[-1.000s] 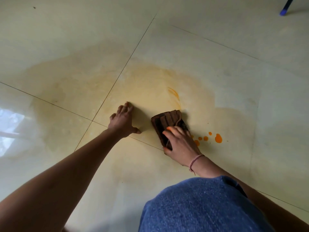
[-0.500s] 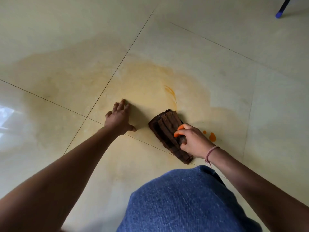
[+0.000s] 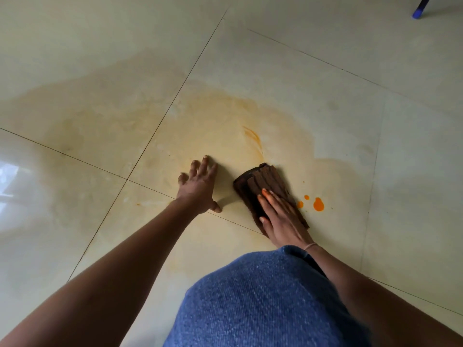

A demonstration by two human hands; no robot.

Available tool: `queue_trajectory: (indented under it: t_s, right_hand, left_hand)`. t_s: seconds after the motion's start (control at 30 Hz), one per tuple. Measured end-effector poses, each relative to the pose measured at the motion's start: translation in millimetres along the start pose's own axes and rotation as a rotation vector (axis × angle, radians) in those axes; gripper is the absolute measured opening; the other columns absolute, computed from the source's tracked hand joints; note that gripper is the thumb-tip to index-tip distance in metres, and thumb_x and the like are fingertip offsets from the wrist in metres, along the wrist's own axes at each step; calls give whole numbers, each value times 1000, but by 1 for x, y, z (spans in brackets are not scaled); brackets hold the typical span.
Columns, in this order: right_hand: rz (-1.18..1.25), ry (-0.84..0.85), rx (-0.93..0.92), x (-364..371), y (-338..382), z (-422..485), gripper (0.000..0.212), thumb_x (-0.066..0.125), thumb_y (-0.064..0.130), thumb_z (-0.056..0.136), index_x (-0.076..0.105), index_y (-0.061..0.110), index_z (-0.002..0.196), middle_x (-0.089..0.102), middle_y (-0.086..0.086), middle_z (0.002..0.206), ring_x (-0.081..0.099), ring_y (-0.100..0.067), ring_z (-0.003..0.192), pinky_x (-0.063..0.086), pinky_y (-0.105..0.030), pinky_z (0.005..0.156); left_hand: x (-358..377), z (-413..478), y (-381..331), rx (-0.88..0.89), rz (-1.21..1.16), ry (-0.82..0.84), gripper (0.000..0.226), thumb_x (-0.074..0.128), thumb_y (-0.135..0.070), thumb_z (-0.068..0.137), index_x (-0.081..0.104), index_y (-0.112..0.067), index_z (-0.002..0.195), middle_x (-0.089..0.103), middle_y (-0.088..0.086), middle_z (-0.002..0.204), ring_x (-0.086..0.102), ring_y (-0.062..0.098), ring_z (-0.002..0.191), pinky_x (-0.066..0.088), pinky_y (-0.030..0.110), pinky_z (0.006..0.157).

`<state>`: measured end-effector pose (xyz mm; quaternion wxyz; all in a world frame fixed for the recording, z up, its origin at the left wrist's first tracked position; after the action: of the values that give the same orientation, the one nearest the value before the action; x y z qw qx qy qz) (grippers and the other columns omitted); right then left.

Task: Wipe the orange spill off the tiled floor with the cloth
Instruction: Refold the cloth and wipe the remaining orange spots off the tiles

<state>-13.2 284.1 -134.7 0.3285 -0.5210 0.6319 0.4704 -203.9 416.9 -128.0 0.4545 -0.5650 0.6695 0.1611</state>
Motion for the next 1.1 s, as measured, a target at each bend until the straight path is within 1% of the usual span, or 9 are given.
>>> queue_trajectory:
  t_s: [0.2, 0.4, 0.5, 0.63, 0.77, 0.83, 0.97, 1.03, 1.1]
  right_hand:
    - [-50, -66, -30, -10, 14, 6, 52, 31, 38, 97, 46, 14, 141, 36, -10, 153, 33, -25, 140, 34, -46, 110]
    - [-50, -142, -40, -14, 23, 83, 57, 22, 41, 100, 24, 20, 152, 17, -4, 161, 13, -20, 148, 12, -41, 119]
    - [-89, -222, 24, -13, 31, 87, 57, 23, 40, 99, 24, 21, 153, 18, -4, 161, 13, -19, 148, 12, -42, 119]
    - [-128, -158, 29, 1, 22, 44, 63, 26, 46, 98, 20, 19, 154, 16, -6, 161, 13, -21, 148, 16, -45, 117]
    - [-93, -285, 232, -40, -1, 139, 71, 32, 54, 92, 29, 15, 151, 26, -12, 158, 25, -28, 144, 18, -45, 117]
    - [-76, -309, 279, -62, 21, 212, 72, 31, 56, 92, 28, 16, 151, 22, -10, 159, 21, -27, 145, 13, -44, 117]
    - [-133, -260, 37, -42, 75, 203, 68, 30, 52, 97, 20, 15, 154, 16, -9, 161, 13, -23, 148, 10, -42, 119]
    - [-124, -226, -84, -26, 61, 140, 66, 30, 50, 97, 20, 16, 154, 17, -8, 161, 14, -23, 148, 14, -44, 118]
    - [-115, -236, -48, -29, 25, 139, 68, 31, 50, 94, 23, 16, 153, 20, -9, 160, 17, -23, 147, 17, -45, 117]
  left_hand:
    - [-1, 2, 1, 12, -6, -13, 127, 87, -41, 62, 1, -21, 154, -16, 4, 160, -13, 29, 147, 10, 60, 115]
    - [-25, 16, 25, -162, -72, -25, 151, 90, -54, 46, -15, -25, 151, -30, 3, 156, -22, 38, 143, 4, 68, 108]
    - [-40, 26, 42, -209, -55, 29, 156, 90, -56, 40, -15, -27, 151, -28, 2, 157, -19, 40, 143, 10, 73, 107]
    - [-43, 29, 50, -205, -23, 70, 156, 89, -58, 39, -14, -27, 152, -28, 1, 157, -16, 41, 144, 24, 71, 104]
    - [-41, 28, 49, -217, -14, 55, 155, 89, -57, 39, -13, -29, 152, -26, -2, 157, -14, 39, 145, 27, 69, 104]
    - [-39, 34, 52, -211, -14, 37, 154, 89, -56, 39, -14, -30, 151, -26, -2, 158, -14, 38, 145, 27, 68, 104]
    - [-42, 32, 53, -212, -14, 20, 153, 90, -54, 41, -12, -28, 152, -24, 0, 158, -13, 38, 145, 28, 65, 105]
    - [-42, 29, 54, -202, -18, 2, 153, 89, -57, 40, -11, -24, 152, -24, -1, 158, -12, 37, 145, 29, 62, 106]
    - [-41, 28, 56, -188, -5, -8, 154, 86, -62, 40, -11, -21, 152, -25, -2, 158, -13, 35, 146, 26, 60, 107]
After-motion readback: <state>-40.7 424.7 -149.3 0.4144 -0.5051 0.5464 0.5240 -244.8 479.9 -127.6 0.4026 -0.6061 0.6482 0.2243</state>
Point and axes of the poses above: each hand's wrist, its own z-axis towards the middle knuckle, its own x-axis out of the palm, y = z × x, the point moved 5 cm from there along z, towards the middle knuckle
